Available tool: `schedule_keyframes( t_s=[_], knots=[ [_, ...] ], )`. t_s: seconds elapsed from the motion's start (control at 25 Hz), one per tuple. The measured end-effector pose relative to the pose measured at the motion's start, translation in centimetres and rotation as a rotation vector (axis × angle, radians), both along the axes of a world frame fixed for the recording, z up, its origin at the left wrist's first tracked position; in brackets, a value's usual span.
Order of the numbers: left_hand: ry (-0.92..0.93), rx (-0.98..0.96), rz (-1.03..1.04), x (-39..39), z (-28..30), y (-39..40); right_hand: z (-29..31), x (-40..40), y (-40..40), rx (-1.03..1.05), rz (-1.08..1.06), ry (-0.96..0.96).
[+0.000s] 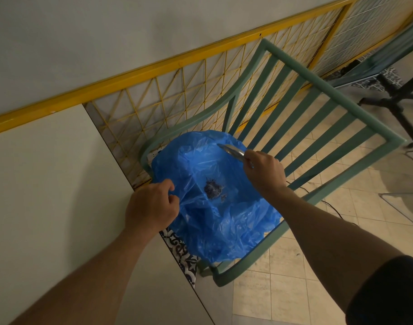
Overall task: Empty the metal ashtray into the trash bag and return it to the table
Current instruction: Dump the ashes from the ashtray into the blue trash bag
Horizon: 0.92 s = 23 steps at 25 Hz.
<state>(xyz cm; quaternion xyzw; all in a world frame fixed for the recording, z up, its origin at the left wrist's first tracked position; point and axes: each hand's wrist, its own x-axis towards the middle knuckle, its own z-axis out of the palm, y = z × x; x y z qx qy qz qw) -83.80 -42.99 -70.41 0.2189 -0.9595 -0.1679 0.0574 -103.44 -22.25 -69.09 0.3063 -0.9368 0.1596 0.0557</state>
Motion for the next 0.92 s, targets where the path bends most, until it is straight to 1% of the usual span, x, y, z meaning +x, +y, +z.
schedule_keyframes(
  t_s=[0.12,0.28,0.64,0.76,0.92],
  knots=[
    [0.005,-0.009,0.002,0.0,-0.1,0.0,0.1,-0.2,0.1,-0.050,0.004,0.052],
    [0.012,-0.008,0.000,0.0,-0.1,-0.1,-0.6,-0.2,0.5,0.020,-0.058,-0.033],
    [0.014,-0.008,-0.005,0.0,-0.2,-0.1,-1.3,0.4,1.0,-0.062,-0.146,-0.080],
    [0.017,-0.006,-0.012,0.0,-0.2,-0.1,-1.7,0.4,1.2,-0.172,-0.234,-0.168],
    [0.018,-0.001,-0.014,0.0,-0.3,-0.1,-1.9,0.1,1.2,-0.462,-0.454,-0.356]
  ],
)
